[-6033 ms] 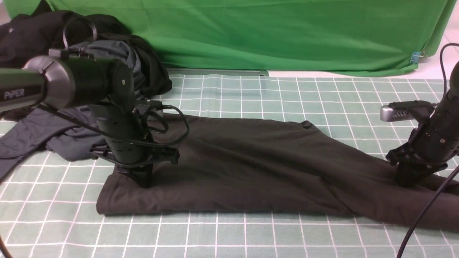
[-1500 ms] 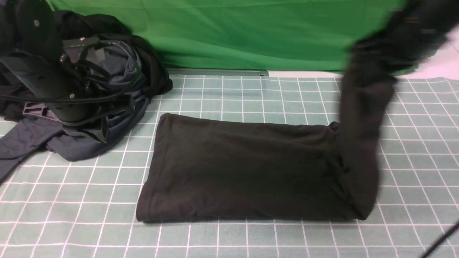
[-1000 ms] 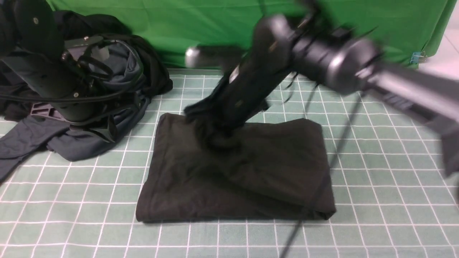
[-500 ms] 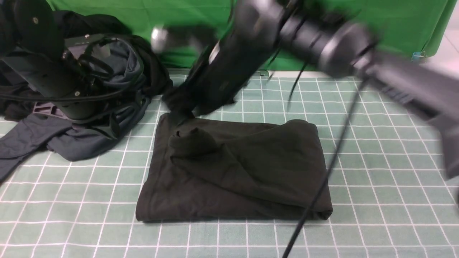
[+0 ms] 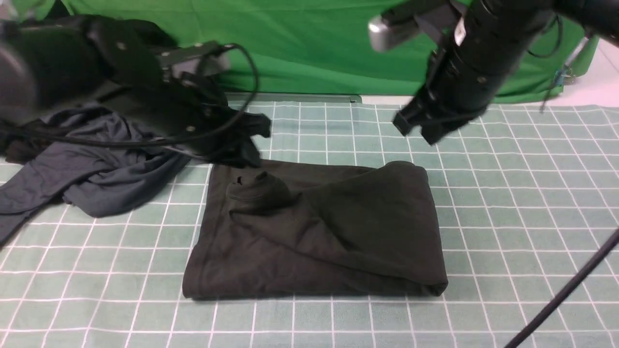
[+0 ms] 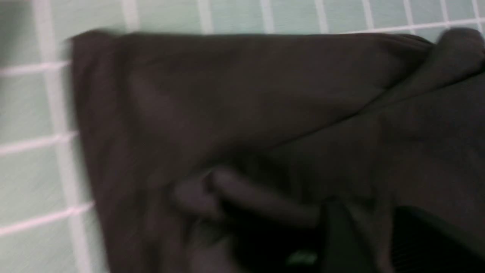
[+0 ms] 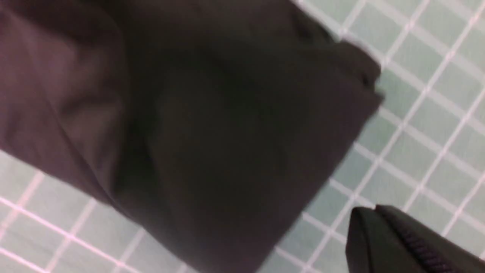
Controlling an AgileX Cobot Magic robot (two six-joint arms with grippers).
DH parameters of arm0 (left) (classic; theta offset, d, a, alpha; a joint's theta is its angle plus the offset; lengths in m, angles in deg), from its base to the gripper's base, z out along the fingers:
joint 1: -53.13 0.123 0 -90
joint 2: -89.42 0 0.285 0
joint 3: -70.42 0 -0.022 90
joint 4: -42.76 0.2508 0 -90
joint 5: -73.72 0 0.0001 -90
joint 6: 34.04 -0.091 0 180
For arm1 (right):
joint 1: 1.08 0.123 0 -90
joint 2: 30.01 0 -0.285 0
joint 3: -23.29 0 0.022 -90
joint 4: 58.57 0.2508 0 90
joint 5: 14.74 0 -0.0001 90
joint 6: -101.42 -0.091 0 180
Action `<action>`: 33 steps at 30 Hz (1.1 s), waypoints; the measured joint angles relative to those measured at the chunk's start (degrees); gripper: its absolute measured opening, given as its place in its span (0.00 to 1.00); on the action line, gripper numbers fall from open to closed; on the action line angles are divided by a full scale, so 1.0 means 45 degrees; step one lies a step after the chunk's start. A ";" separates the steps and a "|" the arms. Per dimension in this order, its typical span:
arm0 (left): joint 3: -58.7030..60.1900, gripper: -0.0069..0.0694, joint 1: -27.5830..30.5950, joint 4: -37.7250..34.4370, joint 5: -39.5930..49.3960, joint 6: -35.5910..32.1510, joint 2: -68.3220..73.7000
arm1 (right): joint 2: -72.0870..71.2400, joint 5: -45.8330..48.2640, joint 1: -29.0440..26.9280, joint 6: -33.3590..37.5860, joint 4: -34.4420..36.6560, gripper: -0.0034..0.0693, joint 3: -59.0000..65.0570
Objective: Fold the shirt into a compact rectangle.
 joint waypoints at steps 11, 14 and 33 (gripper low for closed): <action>-0.0662 0.81 -0.0506 0.0827 0.0706 0.0538 0.1072 | -0.0147 -0.0373 -0.0368 0.0000 -0.0041 0.04 0.0633; -0.0673 0.78 -0.0506 0.1461 0.1030 0.0779 0.1072 | -0.0147 -0.0454 -0.0368 0.0000 -0.0041 0.04 0.0633; -0.0919 0.12 -0.0495 0.4187 0.4812 0.0960 0.1015 | -0.0150 -0.0666 -0.0368 0.0000 -0.0053 0.05 0.0633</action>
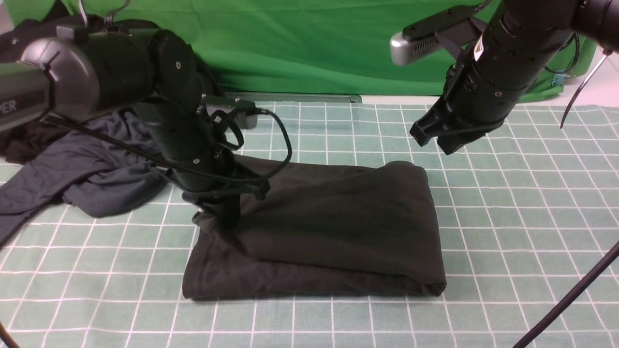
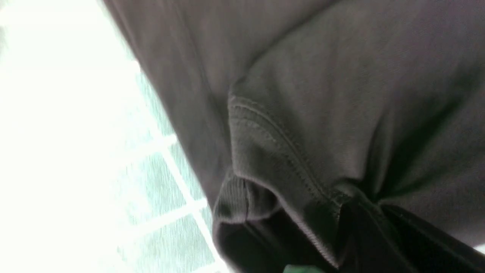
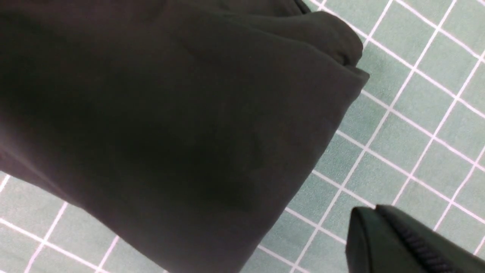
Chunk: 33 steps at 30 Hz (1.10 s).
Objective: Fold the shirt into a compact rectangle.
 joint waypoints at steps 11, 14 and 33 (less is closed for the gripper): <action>-0.0014 0.23 0.0000 0.0534 0.0330 0.0331 0.0000 | 0.0000 -0.0013 0.0000 0.0000 0.0344 0.06 0.0004; -0.0039 0.37 0.0000 0.1239 0.0669 0.0841 0.0000 | 0.0000 0.0051 0.0000 0.0013 0.0546 0.06 0.0004; -0.0539 0.20 0.0000 -0.0680 -0.0289 0.1220 -0.0739 | 0.0221 0.0670 0.0259 0.0627 0.2675 0.04 0.0124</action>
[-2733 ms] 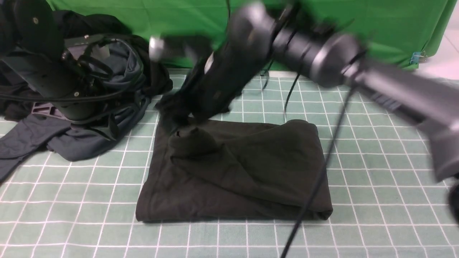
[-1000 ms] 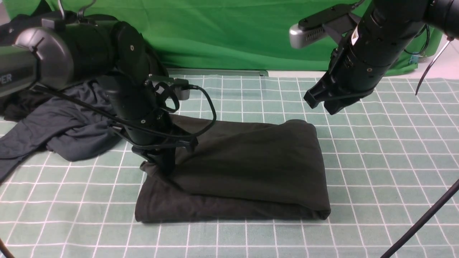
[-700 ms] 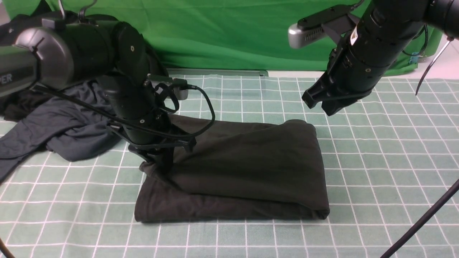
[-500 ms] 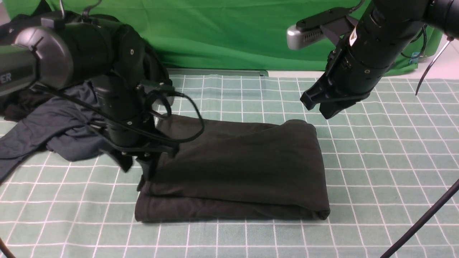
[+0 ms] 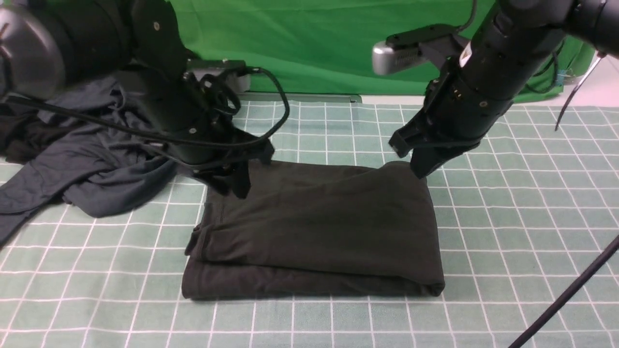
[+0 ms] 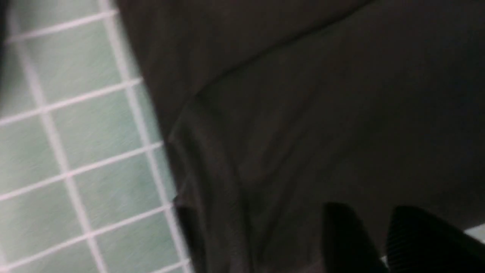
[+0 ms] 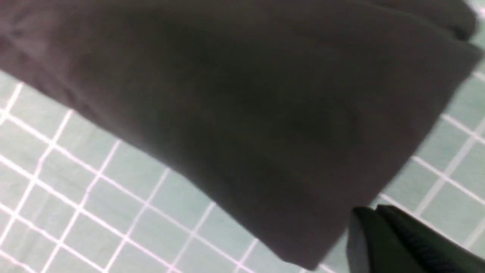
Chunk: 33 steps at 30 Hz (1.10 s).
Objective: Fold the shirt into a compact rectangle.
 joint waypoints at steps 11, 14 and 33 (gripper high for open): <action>0.2830 0.08 0.0014 0.0056 -0.1162 0.0183 0.1010 | 0.0591 -0.3181 0.0220 -0.0047 0.0144 0.04 0.5230; 0.3122 0.08 0.0040 0.0022 -0.1394 0.0378 0.0963 | 0.0591 -0.3776 0.0206 -0.0047 0.0170 0.04 0.6008; 0.3878 0.08 0.0061 0.0358 -0.1400 0.0534 -0.4807 | -0.1529 -0.4301 -0.2227 -0.0180 0.0866 0.26 0.6213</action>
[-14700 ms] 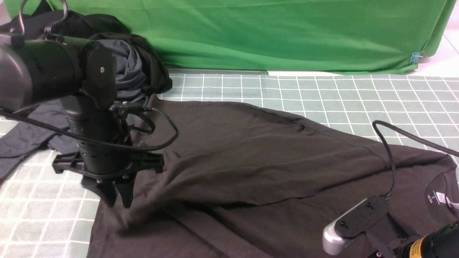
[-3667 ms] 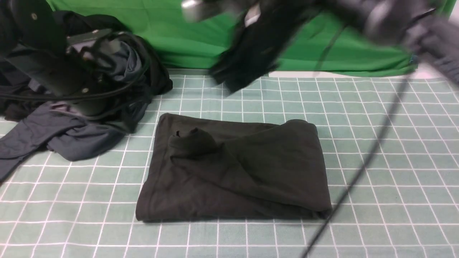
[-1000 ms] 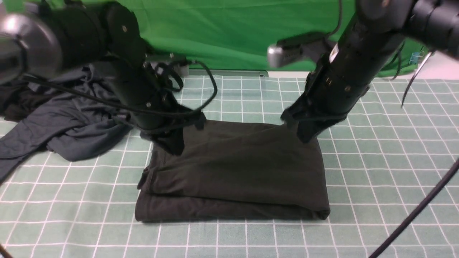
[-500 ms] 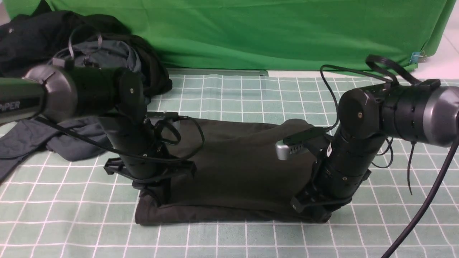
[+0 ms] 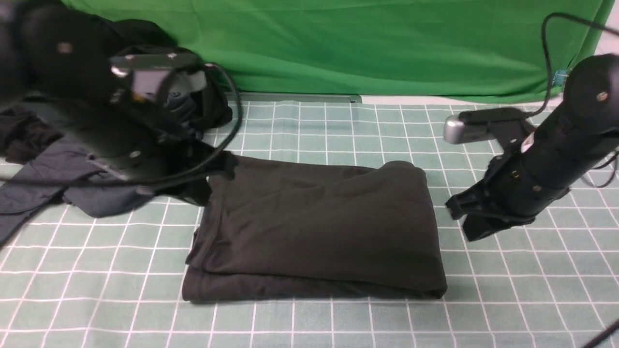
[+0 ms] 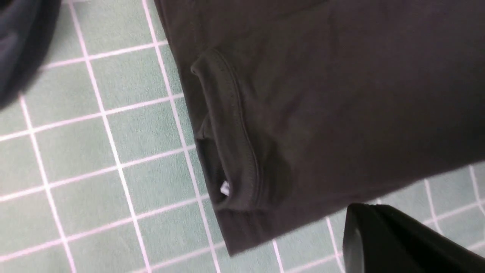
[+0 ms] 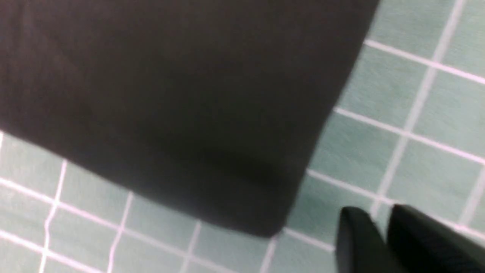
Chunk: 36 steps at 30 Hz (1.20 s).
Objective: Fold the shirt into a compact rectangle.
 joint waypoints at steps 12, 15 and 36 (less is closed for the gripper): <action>0.2992 0.08 0.0000 -0.0100 -0.0282 0.0437 -0.2241 | 0.2415 -0.1996 0.0033 0.0322 0.1593 0.69 0.0000; 0.3156 0.08 0.0000 -0.0114 -0.0282 0.0551 -0.2346 | 0.2696 -0.2003 0.0033 0.1160 0.1784 0.35 0.0000; 0.3207 0.08 0.0000 -0.0996 -0.0943 0.0571 -0.2346 | 0.1059 0.1206 -0.1638 0.1420 -0.0035 0.50 -0.0025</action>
